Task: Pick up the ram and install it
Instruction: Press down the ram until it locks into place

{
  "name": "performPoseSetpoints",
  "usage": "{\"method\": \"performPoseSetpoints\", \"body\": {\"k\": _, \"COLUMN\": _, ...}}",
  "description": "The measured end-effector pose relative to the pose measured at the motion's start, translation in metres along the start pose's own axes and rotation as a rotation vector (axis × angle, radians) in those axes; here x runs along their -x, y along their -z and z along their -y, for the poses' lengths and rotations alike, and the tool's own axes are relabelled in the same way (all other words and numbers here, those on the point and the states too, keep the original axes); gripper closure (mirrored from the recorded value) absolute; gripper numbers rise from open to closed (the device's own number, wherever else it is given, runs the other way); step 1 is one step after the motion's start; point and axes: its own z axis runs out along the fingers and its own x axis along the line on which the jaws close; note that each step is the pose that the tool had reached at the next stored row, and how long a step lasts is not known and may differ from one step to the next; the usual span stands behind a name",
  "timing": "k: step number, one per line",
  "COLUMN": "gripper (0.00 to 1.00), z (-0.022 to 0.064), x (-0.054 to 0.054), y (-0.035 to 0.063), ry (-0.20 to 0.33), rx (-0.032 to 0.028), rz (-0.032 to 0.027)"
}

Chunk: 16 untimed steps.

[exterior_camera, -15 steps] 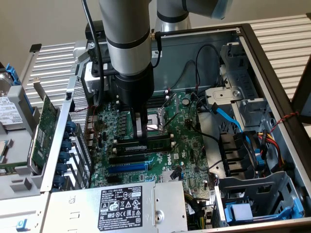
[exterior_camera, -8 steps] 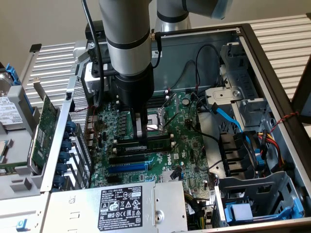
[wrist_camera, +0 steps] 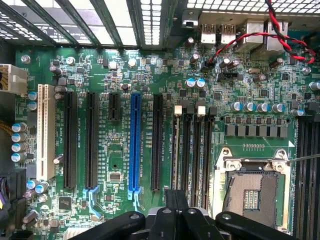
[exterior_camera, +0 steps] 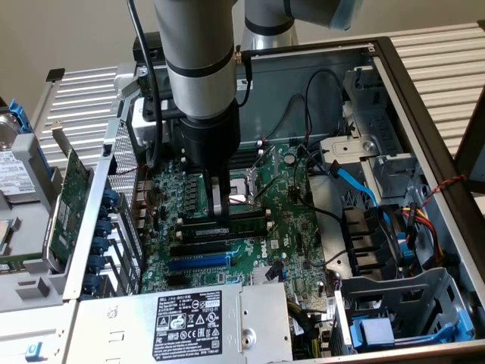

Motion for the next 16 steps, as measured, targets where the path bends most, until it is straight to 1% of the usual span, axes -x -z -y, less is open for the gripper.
{"method": "performPoseSetpoints", "body": {"k": 16, "gripper": 0.89, "z": 0.0001, "x": -0.0011, "y": 0.0001, "ry": 0.0, "rx": 0.0001, "rz": 0.0005}}
